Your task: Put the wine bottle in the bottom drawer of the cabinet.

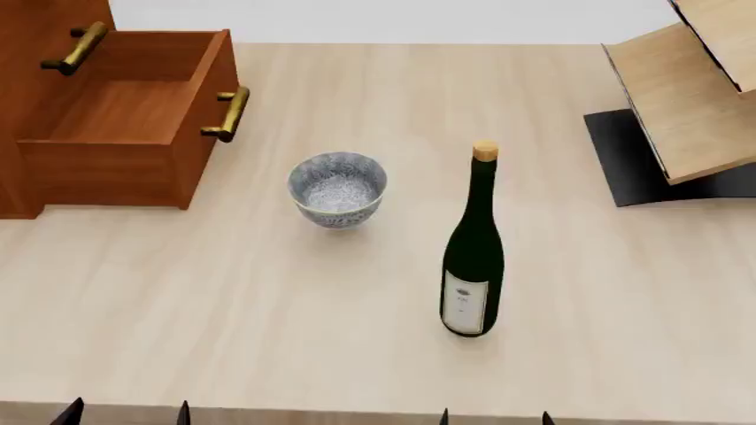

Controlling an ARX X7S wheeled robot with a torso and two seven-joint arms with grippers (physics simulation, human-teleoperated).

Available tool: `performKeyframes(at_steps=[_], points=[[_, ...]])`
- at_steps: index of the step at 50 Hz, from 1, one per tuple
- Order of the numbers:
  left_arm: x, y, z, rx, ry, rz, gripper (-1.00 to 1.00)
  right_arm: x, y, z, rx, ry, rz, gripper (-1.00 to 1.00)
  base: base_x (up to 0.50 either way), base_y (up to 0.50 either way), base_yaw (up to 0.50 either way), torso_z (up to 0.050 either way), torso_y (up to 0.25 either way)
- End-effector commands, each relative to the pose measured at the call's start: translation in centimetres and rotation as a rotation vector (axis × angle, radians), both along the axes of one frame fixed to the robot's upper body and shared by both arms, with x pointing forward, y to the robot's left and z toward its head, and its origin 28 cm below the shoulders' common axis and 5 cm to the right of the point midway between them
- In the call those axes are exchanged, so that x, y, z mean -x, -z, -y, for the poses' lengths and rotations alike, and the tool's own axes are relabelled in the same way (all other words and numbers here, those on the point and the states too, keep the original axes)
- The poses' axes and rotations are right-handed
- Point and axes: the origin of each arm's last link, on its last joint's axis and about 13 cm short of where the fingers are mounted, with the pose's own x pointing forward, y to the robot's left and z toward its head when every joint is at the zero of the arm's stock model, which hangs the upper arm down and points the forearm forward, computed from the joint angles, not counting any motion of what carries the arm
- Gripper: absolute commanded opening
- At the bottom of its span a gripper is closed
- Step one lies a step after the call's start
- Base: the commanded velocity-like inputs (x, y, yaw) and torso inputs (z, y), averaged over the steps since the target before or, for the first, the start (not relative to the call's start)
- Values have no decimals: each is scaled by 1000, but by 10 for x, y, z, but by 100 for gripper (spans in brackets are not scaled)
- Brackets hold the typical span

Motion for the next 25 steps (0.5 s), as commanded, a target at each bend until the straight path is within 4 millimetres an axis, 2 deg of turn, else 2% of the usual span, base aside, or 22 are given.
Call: performKeyframes(at_steps=[1, 2, 3, 4, 10, 15, 17, 25], points=[[0, 0, 0, 0, 0, 0, 100, 0, 0, 0, 0, 0, 0, 100, 0, 0, 0, 0, 0], [0, 0, 0, 29, 9, 19, 100, -1, -2, 0, -11, 26, -33, 100, 0, 0, 0, 0, 0], [0, 1, 1, 98, 96, 15, 100, -1, -3, 0, 3, 26, -81, 100, 0, 0, 0, 0, 0], [2, 3, 2, 56, 147, 12, 100, -2, -7, 3, 5, 33, -58, 100, 0, 0, 0, 0, 0], [-1, 5, 0, 36, 89, 20, 100, -5, -19, 4, 32, 35, -41, 100, 0, 0, 0, 8, 0], [-1, 6, 0, 32, 82, 40, 100, -6, -32, 5, 38, 24, -35, 100, 0, 0, 0, 34, 0], [-3, 6, -1, 0, 21, 47, 100, -6, -37, 5, 28, 11, -37, 100, 0, 0, 0, 40, 0], [0, 6, -2, -6, 28, 58, 100, -8, -53, 4, 56, 5, -16, 100, 0, 0, 0, 48, 0]])
